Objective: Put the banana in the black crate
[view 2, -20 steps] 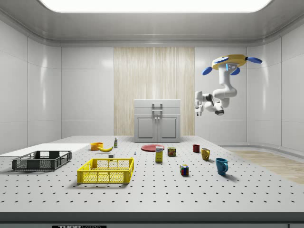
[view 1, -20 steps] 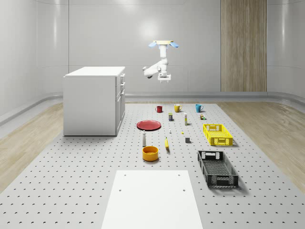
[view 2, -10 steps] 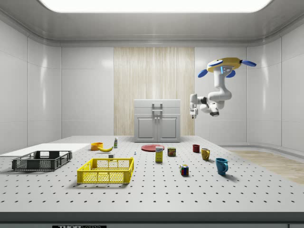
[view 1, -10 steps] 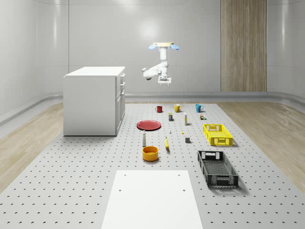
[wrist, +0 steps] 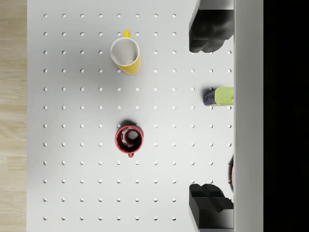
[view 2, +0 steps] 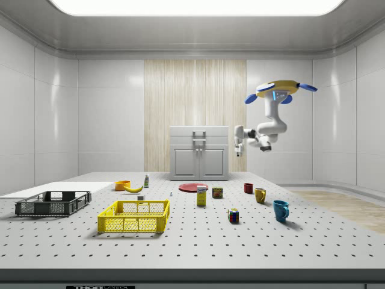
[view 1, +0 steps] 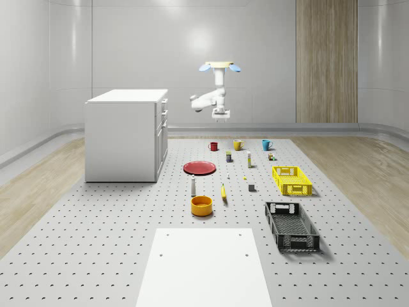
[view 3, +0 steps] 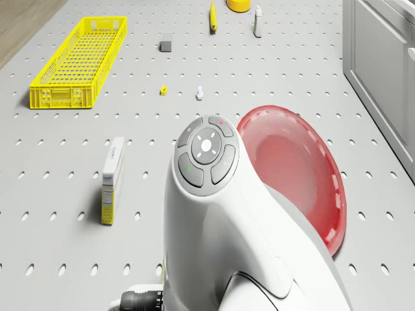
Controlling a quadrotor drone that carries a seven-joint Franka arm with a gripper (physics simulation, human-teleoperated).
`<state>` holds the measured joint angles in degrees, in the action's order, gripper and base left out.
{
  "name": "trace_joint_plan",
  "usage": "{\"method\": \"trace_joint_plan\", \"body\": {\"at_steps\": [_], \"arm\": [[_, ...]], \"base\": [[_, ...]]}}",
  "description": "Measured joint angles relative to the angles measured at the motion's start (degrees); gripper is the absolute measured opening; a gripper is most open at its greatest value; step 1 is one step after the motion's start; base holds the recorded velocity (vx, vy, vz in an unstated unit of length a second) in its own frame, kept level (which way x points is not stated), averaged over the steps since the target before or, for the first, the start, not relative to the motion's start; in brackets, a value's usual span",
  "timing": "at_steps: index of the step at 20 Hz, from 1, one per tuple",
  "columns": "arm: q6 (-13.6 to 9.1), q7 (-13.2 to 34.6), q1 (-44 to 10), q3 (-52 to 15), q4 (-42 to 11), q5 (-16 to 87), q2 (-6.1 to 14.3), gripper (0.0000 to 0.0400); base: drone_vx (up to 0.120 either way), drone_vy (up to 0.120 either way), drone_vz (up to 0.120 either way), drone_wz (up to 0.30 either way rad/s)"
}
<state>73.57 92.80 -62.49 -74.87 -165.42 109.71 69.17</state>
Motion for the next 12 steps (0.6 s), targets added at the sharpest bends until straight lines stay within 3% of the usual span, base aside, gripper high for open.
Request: {"method": "trace_joint_plan", "body": {"at_steps": [12], "arm": [[2.79,0.86,-0.91,-0.82,0.20,-1.51,3.02,0.0400]], "base": [[0.120,0.000,-0.120,0.000]]}}
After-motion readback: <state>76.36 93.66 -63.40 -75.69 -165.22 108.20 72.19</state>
